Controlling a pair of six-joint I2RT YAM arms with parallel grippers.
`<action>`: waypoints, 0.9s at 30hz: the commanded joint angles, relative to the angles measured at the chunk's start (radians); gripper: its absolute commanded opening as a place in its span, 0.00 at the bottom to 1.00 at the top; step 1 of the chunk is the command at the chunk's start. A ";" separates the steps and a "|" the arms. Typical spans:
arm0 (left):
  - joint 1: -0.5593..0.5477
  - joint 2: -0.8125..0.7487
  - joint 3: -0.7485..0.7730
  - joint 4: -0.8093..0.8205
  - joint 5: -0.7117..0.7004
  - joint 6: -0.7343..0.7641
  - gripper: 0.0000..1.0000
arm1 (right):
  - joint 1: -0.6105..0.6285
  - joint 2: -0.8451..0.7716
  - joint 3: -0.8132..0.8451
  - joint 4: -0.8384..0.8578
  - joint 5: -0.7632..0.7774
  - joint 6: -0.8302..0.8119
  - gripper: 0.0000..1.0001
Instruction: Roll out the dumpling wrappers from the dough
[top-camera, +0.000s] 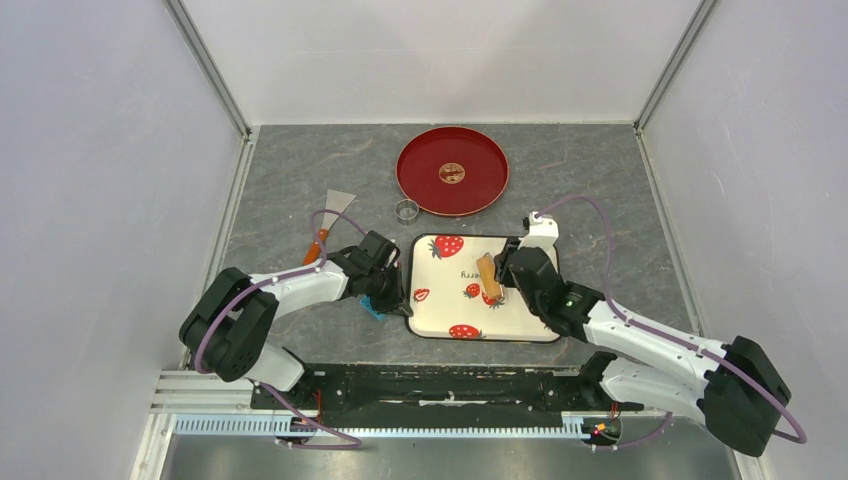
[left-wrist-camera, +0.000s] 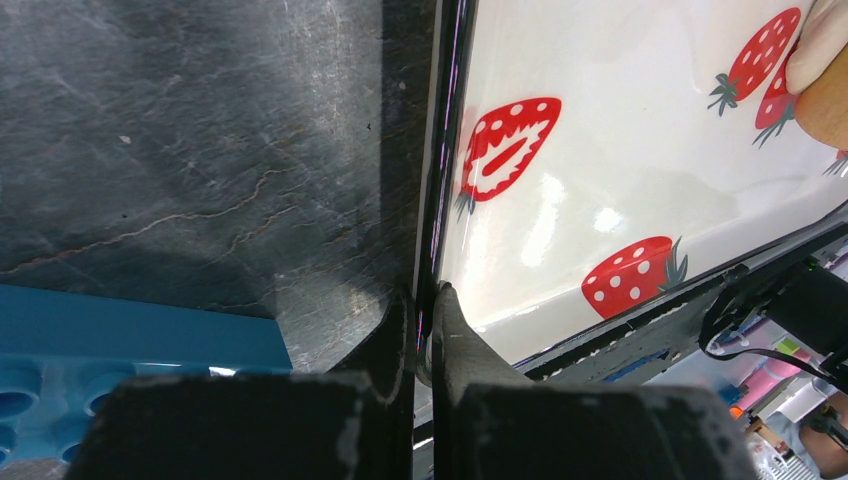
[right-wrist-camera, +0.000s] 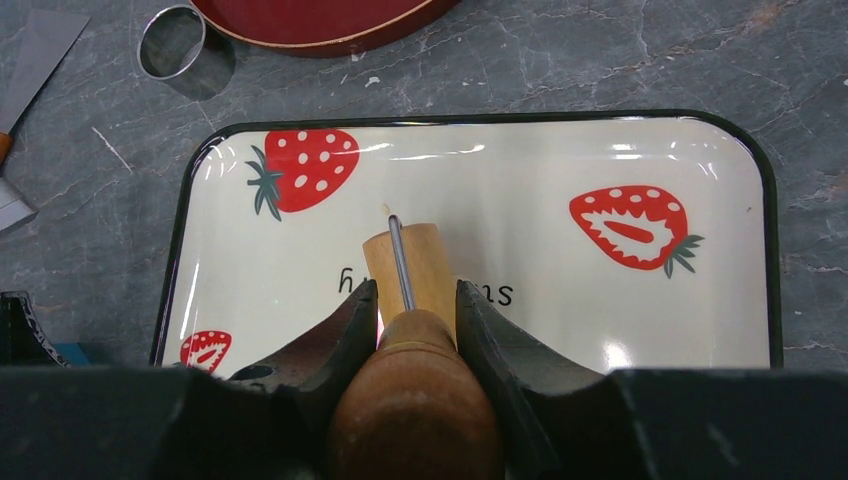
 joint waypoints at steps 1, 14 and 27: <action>-0.003 0.061 -0.052 -0.116 -0.173 0.024 0.02 | 0.035 0.127 -0.184 -0.437 -0.155 0.010 0.00; -0.005 0.064 -0.052 -0.116 -0.177 0.023 0.02 | 0.071 0.141 -0.196 -0.400 -0.174 0.016 0.00; -0.005 0.062 -0.051 -0.116 -0.178 0.023 0.02 | 0.087 0.162 -0.185 -0.368 -0.210 -0.009 0.00</action>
